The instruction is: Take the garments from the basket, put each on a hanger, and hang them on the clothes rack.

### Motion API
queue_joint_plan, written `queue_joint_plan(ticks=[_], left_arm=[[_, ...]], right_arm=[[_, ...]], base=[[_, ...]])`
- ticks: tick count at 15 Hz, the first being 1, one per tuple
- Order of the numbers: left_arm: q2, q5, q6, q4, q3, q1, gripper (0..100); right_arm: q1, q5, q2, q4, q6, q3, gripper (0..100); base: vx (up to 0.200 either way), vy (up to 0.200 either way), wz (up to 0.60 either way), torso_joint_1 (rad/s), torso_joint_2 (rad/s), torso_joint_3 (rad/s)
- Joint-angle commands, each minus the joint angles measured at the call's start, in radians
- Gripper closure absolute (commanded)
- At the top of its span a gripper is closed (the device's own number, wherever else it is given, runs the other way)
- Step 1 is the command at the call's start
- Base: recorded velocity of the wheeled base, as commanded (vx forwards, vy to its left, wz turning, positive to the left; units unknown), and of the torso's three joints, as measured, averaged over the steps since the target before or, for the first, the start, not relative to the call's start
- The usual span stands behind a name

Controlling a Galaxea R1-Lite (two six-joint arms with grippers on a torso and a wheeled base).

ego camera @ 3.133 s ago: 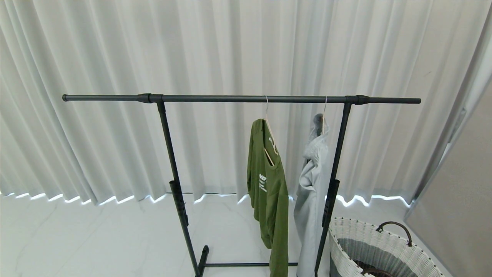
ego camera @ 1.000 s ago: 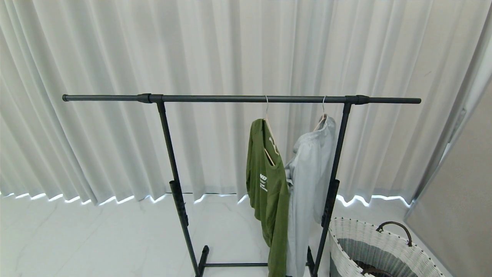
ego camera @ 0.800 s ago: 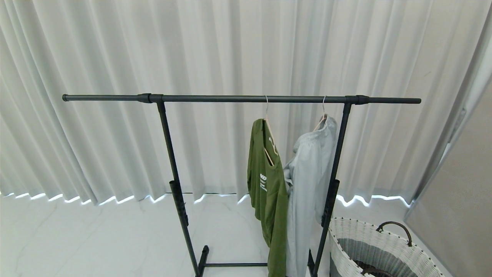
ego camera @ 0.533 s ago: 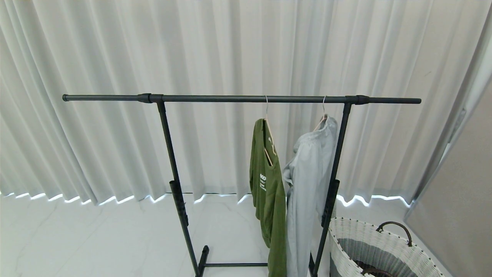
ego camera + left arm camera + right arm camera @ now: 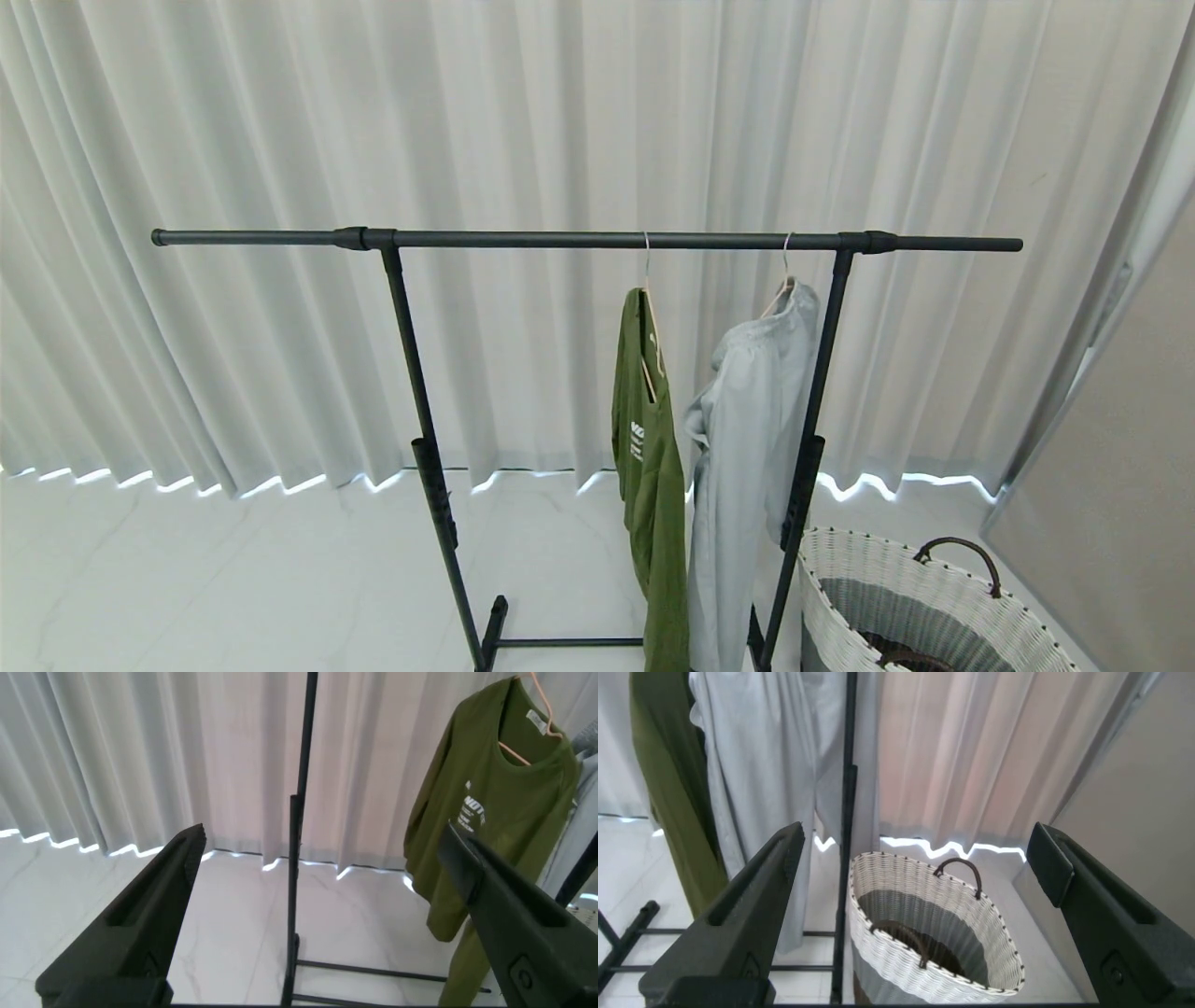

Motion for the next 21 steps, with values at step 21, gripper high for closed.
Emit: queue_joint_plan(ticks=[21], left_arm=[[-0.001, 0.0, 0.0, -0.001, 0.0, 0.0, 0]], right_arm=[[0.0, 0.0, -0.003, 0.0, -0.001, 0.0, 0]], base=[[0.0, 0.0, 0.0, 0.0, 0.0, 0.0]])
